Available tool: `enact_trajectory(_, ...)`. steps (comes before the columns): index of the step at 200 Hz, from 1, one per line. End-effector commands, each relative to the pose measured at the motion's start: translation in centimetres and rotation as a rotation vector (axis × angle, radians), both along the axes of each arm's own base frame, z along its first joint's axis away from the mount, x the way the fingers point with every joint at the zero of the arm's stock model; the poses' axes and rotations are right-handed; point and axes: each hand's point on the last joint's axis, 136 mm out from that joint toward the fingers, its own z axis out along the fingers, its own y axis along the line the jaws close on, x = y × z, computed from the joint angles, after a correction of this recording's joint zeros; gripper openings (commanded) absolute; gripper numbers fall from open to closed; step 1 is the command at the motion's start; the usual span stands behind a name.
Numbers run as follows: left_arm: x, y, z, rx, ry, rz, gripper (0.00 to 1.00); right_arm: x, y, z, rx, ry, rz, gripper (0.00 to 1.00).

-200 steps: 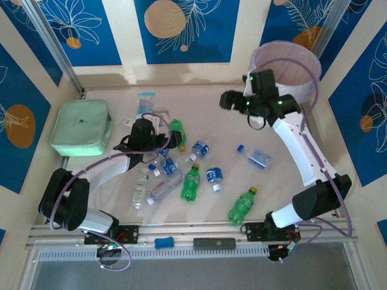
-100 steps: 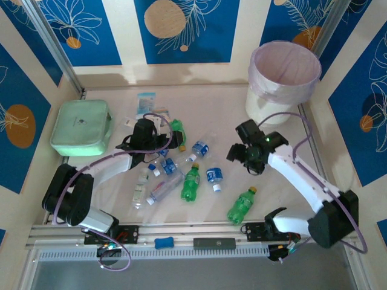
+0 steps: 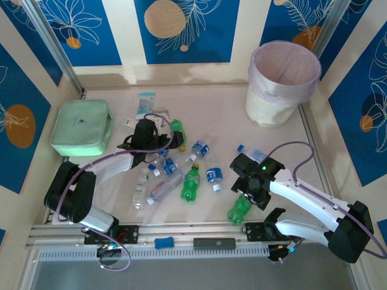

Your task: Put the plastic bottles in the bin

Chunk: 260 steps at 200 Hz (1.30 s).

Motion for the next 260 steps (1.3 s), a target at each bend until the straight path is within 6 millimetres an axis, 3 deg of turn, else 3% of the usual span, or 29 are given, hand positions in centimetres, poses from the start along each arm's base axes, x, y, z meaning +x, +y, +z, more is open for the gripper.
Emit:
enact_trajectory(1,0.4,-0.5,0.9,-0.015,-0.016,-0.009,1.0,-1.3,1.0,-1.9,0.066,0.062,-0.102,0.86)
enact_trajectory(34,0.3,-0.3,0.6,-0.011,-0.013,-0.006,1.0,-0.2,2.4,-3.9,0.146,0.019,-0.092,0.85)
enact_trajectory(75,0.1,0.0,0.7,-0.011,-0.014,0.001,1.0,-0.1,2.2,-5.7,0.153,0.028,-0.111,0.74)
enact_trajectory(106,-0.2,0.1,0.7,-0.008,-0.017,0.005,1.0,0.2,2.2,-5.7,0.155,0.008,-0.104,0.59)
enact_trajectory(138,-0.2,0.3,0.7,-0.004,-0.019,0.007,1.0,1.5,2.6,-4.7,0.159,-0.044,-0.075,0.5)
enact_trajectory(171,-0.2,0.9,1.0,-0.001,-0.037,0.04,1.0,6.3,4.1,-1.2,0.175,-0.254,0.0,0.48)
enact_trajectory(215,-0.2,1.9,1.5,0.006,-0.066,0.088,1.0,14.3,8.4,4.0,0.302,-0.537,0.131,0.47)
enact_trajectory(260,-0.4,3.1,1.8,0.028,-0.087,0.118,1.0,21.0,11.7,9.5,0.32,-0.729,0.413,0.46)
